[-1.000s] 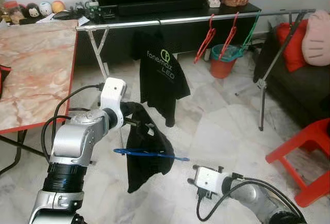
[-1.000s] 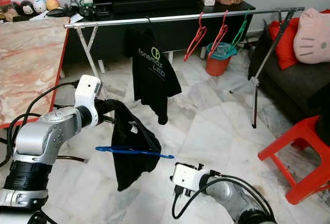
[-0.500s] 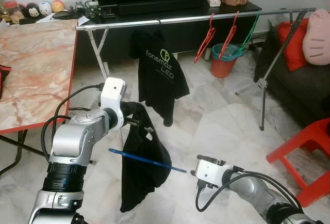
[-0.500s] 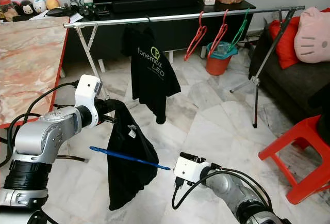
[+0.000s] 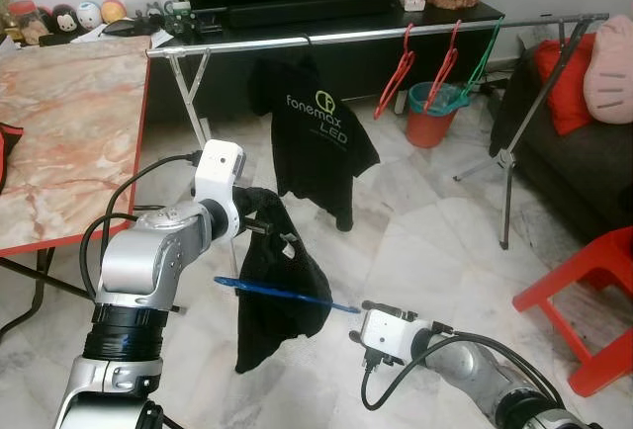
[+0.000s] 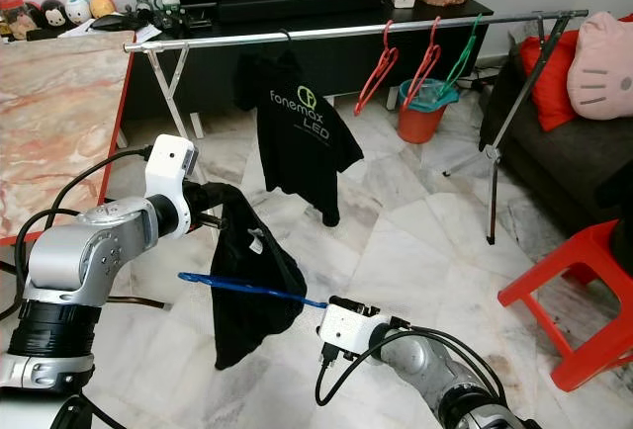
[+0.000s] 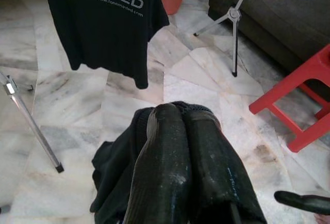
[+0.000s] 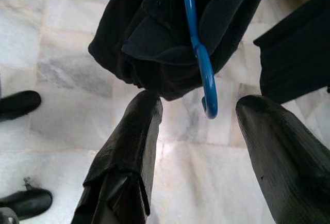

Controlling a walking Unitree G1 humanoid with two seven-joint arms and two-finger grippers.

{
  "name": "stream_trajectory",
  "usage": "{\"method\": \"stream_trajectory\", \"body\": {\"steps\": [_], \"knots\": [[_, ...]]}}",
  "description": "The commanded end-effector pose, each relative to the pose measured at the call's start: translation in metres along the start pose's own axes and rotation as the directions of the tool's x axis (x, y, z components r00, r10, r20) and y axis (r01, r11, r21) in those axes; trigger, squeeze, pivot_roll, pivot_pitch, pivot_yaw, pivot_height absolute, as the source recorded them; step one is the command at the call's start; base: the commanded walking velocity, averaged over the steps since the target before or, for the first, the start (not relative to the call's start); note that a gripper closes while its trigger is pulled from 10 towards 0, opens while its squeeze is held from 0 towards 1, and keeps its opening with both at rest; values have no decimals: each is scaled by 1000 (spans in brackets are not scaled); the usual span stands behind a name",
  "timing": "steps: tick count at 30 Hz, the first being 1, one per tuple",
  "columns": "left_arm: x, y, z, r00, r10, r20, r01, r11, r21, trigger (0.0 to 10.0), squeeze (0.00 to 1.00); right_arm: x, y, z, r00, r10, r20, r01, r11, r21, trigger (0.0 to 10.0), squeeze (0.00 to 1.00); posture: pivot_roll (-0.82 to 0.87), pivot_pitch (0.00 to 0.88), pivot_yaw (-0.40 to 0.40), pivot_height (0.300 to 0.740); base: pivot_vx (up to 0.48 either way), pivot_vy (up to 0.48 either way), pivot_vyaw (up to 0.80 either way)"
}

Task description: Hang hanger

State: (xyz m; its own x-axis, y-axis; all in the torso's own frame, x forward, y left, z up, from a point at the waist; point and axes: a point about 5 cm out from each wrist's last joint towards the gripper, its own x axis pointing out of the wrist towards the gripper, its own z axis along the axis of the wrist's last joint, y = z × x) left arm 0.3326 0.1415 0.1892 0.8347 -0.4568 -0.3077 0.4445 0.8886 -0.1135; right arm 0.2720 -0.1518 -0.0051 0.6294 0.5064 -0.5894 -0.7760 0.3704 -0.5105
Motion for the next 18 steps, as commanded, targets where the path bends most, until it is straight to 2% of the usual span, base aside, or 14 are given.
{"method": "stream_trajectory", "body": {"steps": [1,13,16,17,18], "knots": [[-4,-4,18,998,-14,59,13,1000,19,10000,0,1,-3,0,1000,-24,-7,24,1000,0,10000,0,41,0,21,740,0,0,0],[-6,-5,23,997,-19,73,17,1000,22,10000,0,2,-6,-5,996,-72,-59,72,997,-8,10000,0,46,0,20,740,0,0,0],[-7,-6,25,997,-21,80,19,1000,23,10000,0,2,-4,-7,994,-77,-77,79,997,20,10000,0,46,0,20,740,0,0,0],[-7,-6,25,997,-21,81,19,1000,23,10000,0,2,-4,-7,994,-75,-74,77,997,28,6235,0,46,0,20,740,0,0,0],[-7,-6,26,996,-21,83,19,1000,25,10000,0,2,-4,-7,994,-84,-74,88,995,45,0,0,46,0,20,740,0,0,0]]}}
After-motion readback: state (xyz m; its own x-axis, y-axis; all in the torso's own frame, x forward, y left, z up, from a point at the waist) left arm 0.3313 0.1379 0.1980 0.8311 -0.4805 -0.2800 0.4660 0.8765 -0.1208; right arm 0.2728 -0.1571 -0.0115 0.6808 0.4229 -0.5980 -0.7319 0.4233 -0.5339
